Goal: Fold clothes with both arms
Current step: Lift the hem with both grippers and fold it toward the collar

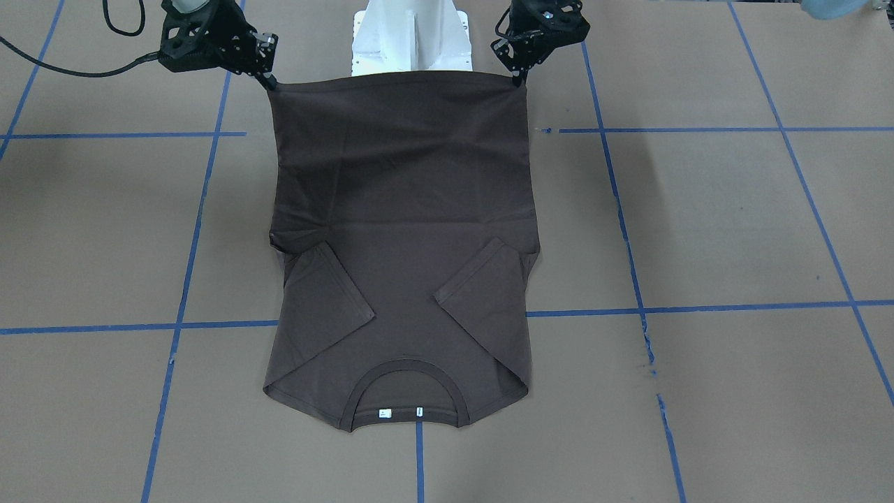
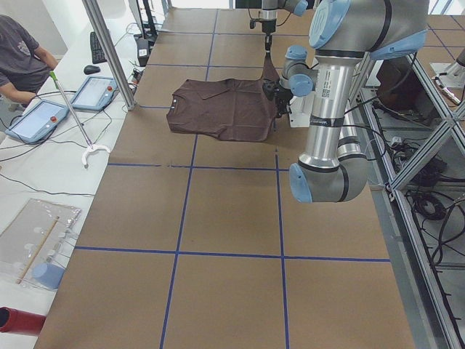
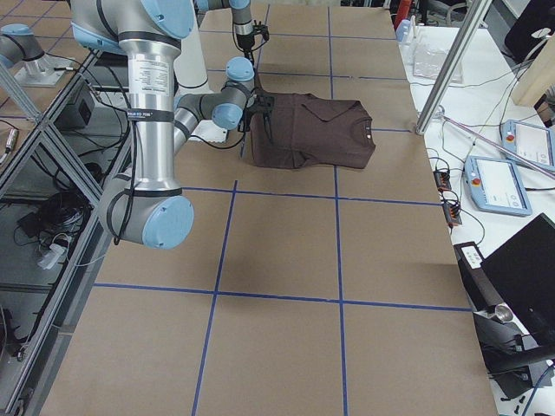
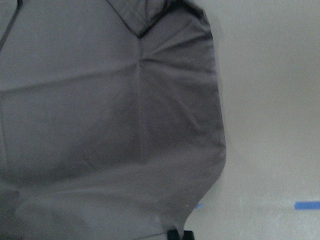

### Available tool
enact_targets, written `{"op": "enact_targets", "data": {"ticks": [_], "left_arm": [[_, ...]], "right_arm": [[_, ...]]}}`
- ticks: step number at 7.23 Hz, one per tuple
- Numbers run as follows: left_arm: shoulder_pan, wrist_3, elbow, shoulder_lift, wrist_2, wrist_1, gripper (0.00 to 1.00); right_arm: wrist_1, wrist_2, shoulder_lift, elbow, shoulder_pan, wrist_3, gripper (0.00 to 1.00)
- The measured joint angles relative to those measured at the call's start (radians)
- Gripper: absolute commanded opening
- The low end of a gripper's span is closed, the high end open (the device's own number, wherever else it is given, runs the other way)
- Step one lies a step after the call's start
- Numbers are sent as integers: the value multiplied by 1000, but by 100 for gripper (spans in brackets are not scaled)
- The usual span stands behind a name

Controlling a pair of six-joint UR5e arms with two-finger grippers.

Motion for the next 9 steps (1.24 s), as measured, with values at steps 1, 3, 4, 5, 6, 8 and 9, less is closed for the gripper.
{"op": "enact_targets", "data": {"ticks": [1,3,4,5,6,8,9], "left_arm": [[-88,88,23,-28,-10,-1,0],[-222,279,116,-93,-31,-22,0],[-273,343,173,-113,-34,-67,0],[-316,382,247,-130,-36,-132,0],[-350,405,334,-157,-36,-194,0],[-403,433,491,-213,-36,-302,0],[-424,438,555,-244,-34,-343,0]], "right_arm": [[1,5,25,-29,61,-53,0],[1,13,118,-137,163,-162,0],[1,14,172,-207,207,-210,0],[0,13,222,-281,252,-262,0],[-1,13,280,-363,294,-300,0],[0,17,393,-520,351,-333,0],[0,17,445,-594,366,-342,0]]}}
